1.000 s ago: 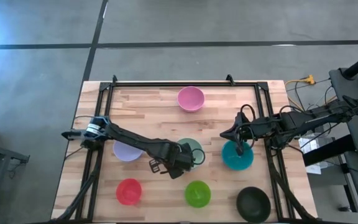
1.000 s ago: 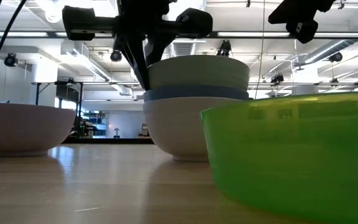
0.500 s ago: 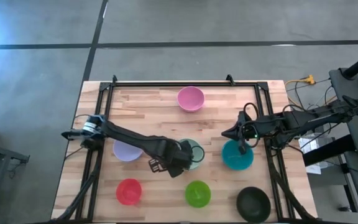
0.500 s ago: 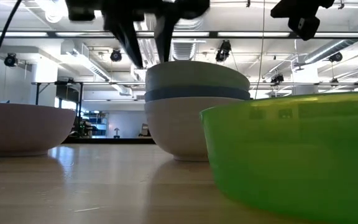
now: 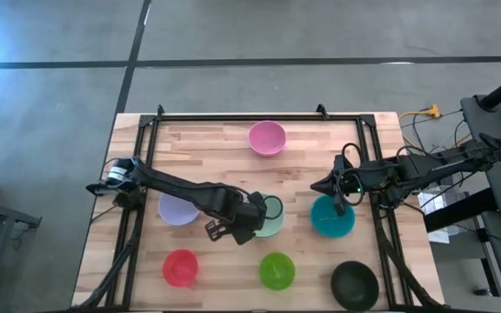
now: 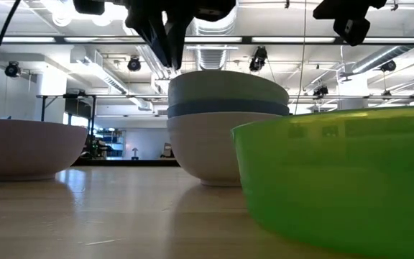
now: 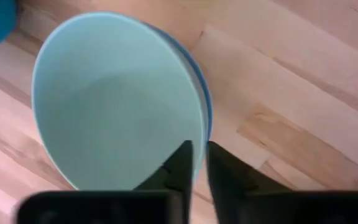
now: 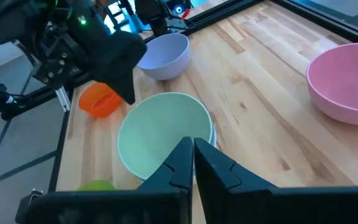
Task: Nest bowls inside each other
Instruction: Stack the light green bowl on top of the light blue bowl
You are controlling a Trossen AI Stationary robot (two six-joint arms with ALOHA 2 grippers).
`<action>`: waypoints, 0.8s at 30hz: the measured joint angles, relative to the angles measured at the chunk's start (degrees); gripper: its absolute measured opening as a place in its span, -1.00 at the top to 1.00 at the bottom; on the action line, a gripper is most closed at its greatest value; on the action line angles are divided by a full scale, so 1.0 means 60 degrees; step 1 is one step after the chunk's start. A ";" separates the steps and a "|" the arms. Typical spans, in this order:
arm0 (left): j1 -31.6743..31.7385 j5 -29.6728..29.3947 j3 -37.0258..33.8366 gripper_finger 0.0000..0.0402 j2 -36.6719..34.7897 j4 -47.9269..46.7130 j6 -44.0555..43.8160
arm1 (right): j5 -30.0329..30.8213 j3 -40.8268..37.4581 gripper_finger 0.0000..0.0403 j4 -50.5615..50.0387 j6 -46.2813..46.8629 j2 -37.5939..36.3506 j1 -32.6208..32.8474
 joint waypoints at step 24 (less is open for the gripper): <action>0.0144 0.0448 -0.0464 0.94 -0.0120 0.0350 0.0000 | 0.0043 0.0000 0.96 0.0009 0.0038 -0.0182 -0.0004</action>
